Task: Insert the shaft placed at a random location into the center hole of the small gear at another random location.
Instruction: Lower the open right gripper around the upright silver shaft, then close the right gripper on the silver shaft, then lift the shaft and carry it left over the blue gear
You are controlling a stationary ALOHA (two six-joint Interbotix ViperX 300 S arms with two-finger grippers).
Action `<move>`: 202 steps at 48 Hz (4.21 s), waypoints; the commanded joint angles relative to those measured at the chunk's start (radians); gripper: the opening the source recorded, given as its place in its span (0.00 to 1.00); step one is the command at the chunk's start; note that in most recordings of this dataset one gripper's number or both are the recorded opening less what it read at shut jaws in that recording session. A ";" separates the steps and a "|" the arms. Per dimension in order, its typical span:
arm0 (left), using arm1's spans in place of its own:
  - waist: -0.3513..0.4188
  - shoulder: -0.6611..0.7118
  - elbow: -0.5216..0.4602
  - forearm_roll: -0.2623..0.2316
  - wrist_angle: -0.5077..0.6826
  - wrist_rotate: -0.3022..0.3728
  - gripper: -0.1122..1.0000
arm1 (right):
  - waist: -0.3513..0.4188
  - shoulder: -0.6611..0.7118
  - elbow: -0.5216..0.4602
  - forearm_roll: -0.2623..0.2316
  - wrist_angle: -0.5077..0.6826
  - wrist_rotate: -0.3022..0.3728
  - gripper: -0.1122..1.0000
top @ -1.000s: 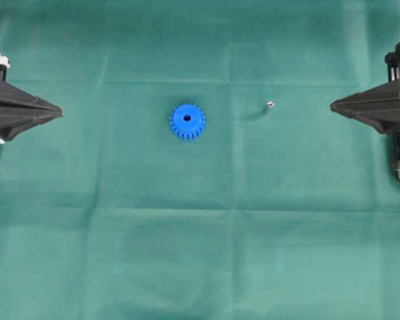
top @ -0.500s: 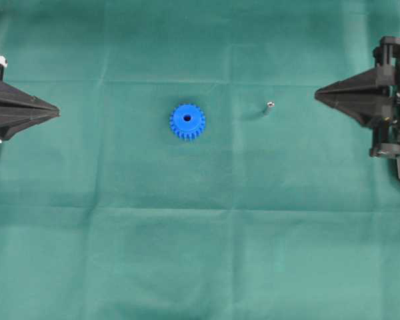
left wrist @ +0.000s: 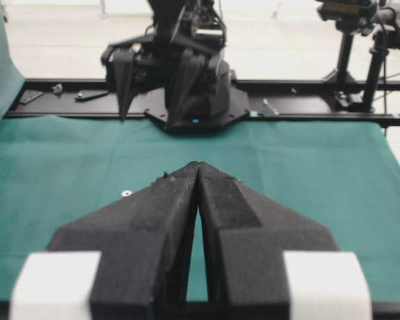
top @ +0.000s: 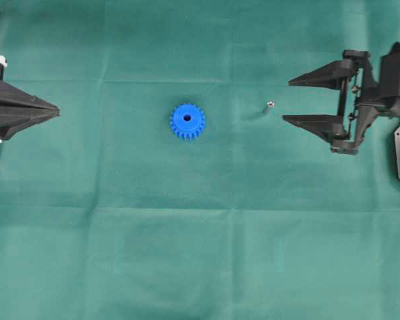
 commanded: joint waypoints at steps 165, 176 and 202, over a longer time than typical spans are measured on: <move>0.026 0.020 -0.017 0.003 0.025 -0.011 0.10 | 0.043 0.491 -0.445 0.083 0.029 -0.064 0.21; 0.026 0.021 -0.017 0.003 0.023 -0.011 0.10 | 0.063 0.551 -0.541 0.069 0.075 -0.064 0.21; 0.026 0.021 -0.017 0.003 0.025 -0.012 0.10 | 0.071 0.597 -0.594 0.069 0.078 -0.064 0.21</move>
